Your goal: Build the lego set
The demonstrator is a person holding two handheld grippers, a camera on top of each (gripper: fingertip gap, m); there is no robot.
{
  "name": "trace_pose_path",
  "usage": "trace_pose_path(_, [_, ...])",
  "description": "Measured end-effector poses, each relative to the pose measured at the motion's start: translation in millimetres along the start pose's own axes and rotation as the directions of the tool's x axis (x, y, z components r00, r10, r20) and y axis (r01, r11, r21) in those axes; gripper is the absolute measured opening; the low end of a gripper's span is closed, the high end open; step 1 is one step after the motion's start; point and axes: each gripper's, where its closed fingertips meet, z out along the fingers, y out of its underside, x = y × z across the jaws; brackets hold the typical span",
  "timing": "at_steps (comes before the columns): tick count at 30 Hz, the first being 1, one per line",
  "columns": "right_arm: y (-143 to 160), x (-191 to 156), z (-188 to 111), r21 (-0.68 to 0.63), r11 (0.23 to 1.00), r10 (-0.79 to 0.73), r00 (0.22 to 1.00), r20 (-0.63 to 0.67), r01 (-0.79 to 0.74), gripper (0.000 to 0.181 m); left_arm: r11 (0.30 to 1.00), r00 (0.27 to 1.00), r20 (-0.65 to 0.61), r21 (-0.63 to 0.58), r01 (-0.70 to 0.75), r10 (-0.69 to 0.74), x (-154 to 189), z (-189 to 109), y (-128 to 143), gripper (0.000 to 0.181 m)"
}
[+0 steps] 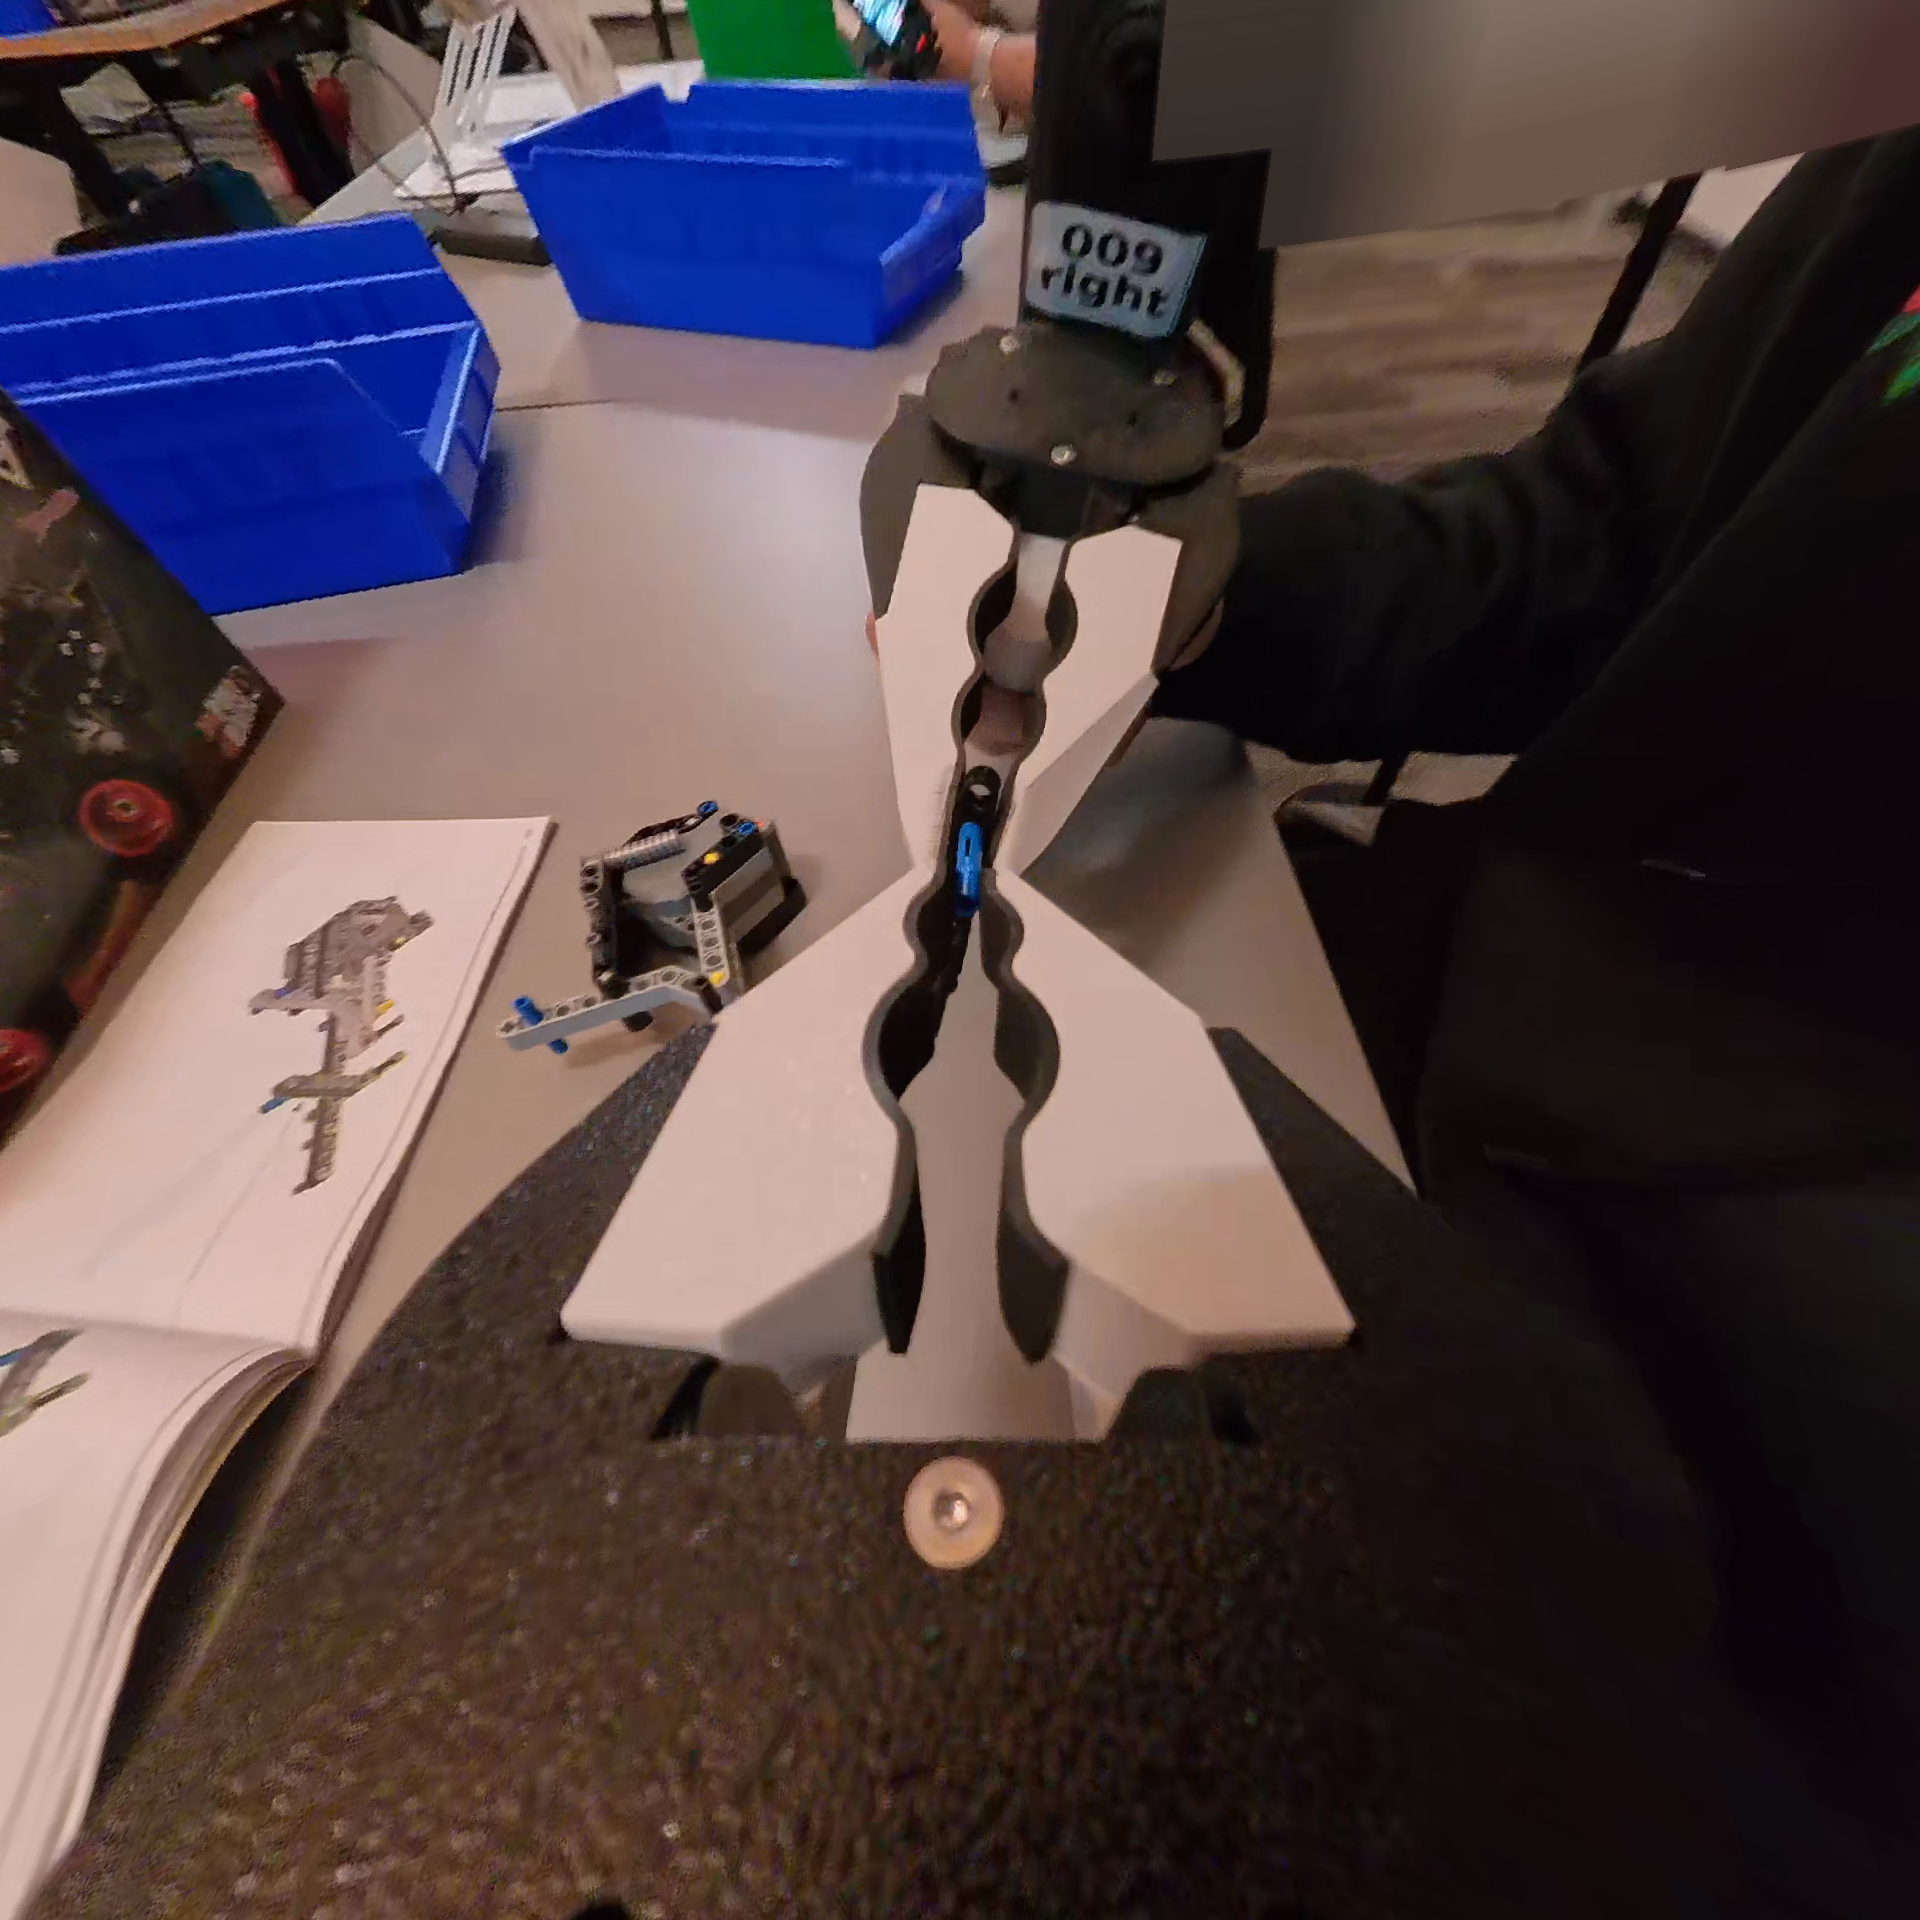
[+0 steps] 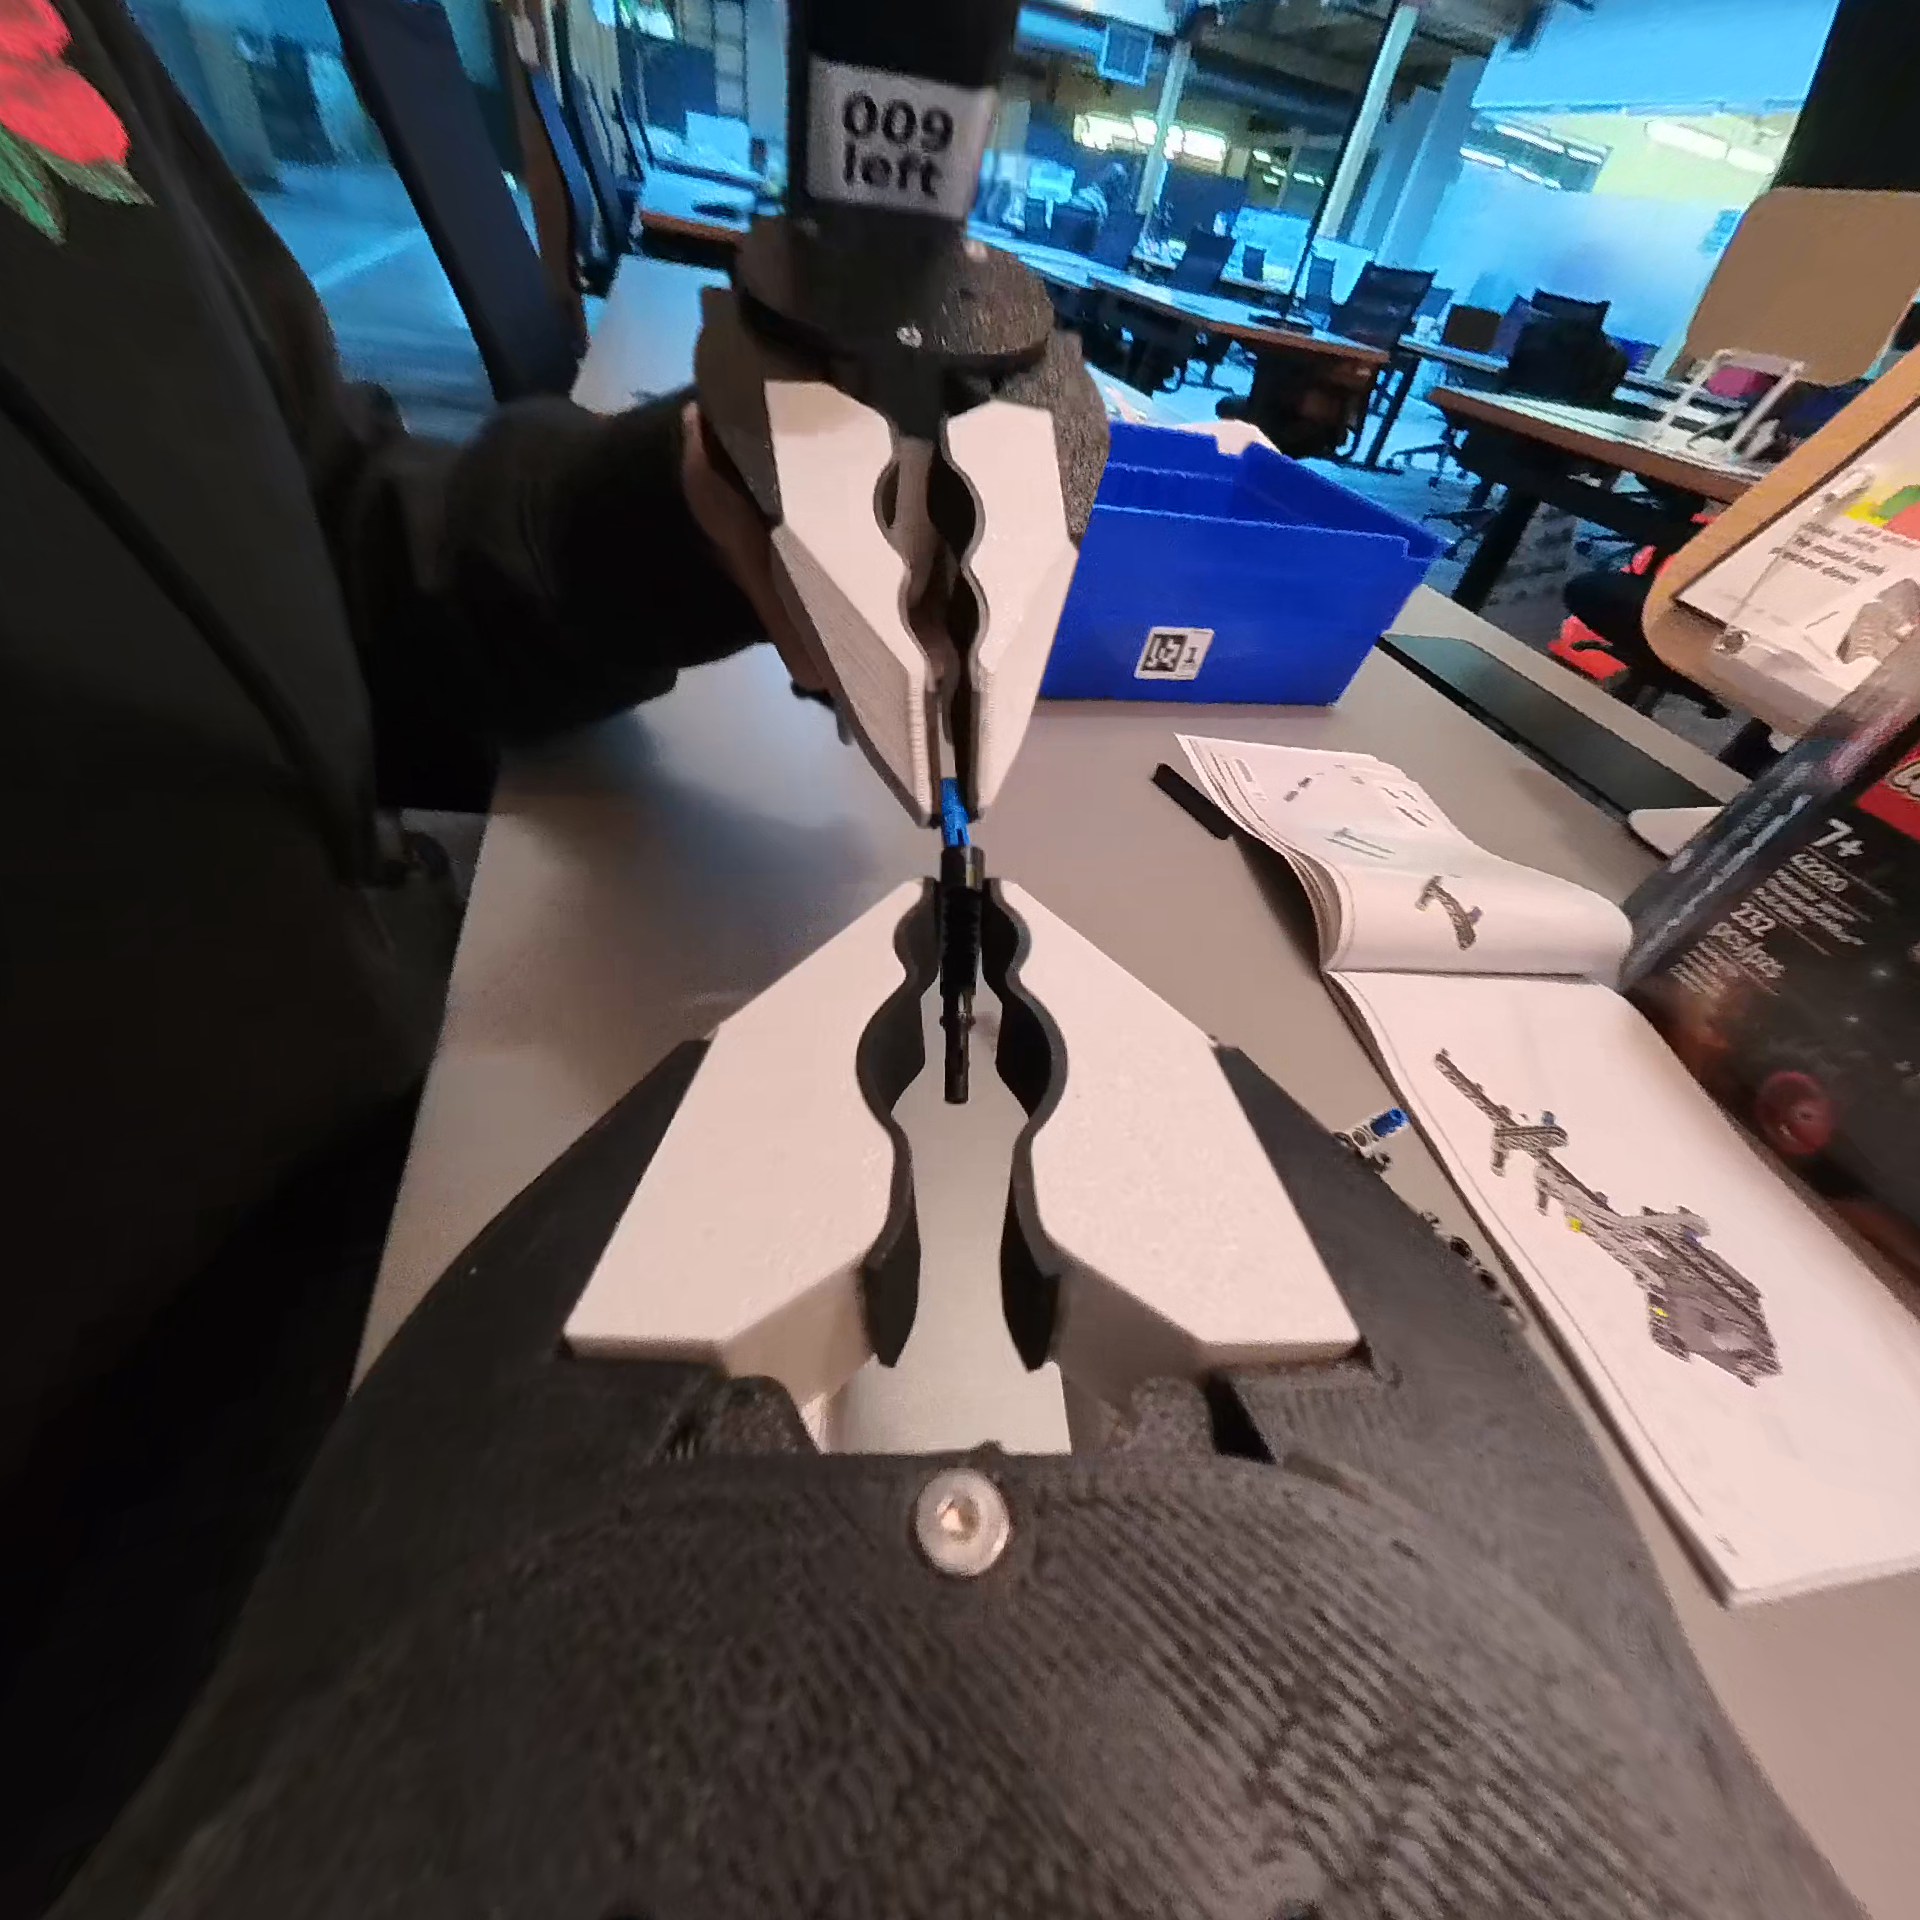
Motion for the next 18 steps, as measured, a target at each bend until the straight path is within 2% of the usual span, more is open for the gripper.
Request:
trace_pose_path(2, [3.1,0.7,0.6,-0.029,0.999,-0.038,0.999,-0.019,0.038,0.005,0.999,1.000,0.025,-0.039,-0.011,0.012,-0.6,1.2,2.6,0.002])
trace_pose_path(8, [7.9,2.7,0.7,-0.109,0.986,-0.137,0.989,-0.055,0.130,0.005,0.977,0.975,-0.074,0.005,0.211,-0.210,-1.9,3.5,6.3,0.002])
trace_pose_path(15, [20.4,2.2,3.8,-0.299,0.910,-0.318,0.946,-0.058,0.287,0.005,0.984,0.987,-0.027,-0.086,0.158,-0.161,-1.1,4.0,15.0,0.002])
trace_pose_path(18, [31.2,0.7,5.2,-0.360,0.873,-0.362,0.932,-0.030,0.328,0.005,0.987,0.997,0.000,-0.140,0.079,-0.080,-0.3,8.3,22.4,0.002])
